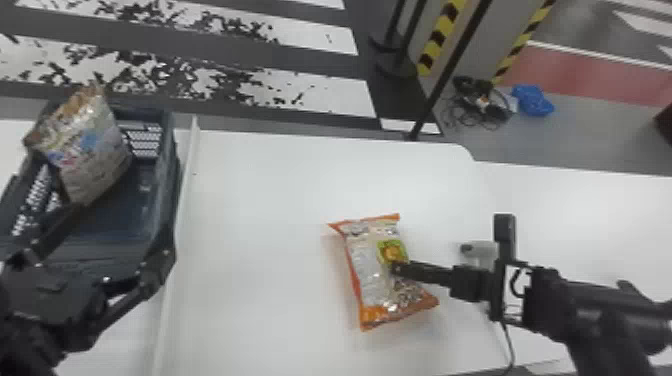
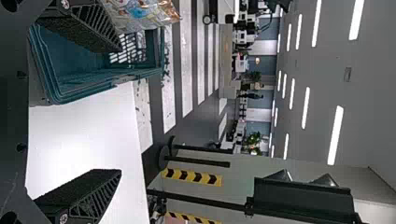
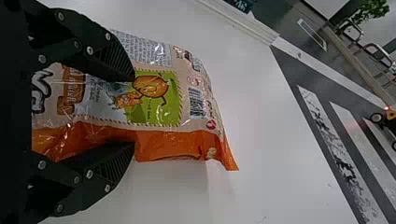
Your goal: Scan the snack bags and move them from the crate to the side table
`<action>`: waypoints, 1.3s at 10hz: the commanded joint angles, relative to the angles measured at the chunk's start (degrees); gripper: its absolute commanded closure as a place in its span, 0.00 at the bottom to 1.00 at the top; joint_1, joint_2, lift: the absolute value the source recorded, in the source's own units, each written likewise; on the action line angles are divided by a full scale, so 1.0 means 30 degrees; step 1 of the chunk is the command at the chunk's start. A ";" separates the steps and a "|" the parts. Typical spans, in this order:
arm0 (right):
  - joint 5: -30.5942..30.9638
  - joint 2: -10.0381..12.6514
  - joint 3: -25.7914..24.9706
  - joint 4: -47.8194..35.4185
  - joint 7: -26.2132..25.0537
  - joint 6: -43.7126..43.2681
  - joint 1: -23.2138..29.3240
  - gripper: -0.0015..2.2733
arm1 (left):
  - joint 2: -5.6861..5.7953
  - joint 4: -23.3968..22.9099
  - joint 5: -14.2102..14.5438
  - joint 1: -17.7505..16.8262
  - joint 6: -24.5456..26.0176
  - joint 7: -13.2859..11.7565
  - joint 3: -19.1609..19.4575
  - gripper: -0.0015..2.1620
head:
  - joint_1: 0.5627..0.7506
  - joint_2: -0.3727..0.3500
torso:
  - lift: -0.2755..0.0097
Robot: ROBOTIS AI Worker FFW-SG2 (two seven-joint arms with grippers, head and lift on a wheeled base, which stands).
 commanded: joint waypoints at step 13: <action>-0.3770 0.0971 -0.7341 -0.0070 -0.7409 -0.6178 -0.1183 0.99 | 0.0206 -0.0117 -0.0116 -0.0189 0.1151 0.0000 -0.0044 0.03 | 0.70 0.03 | 0.66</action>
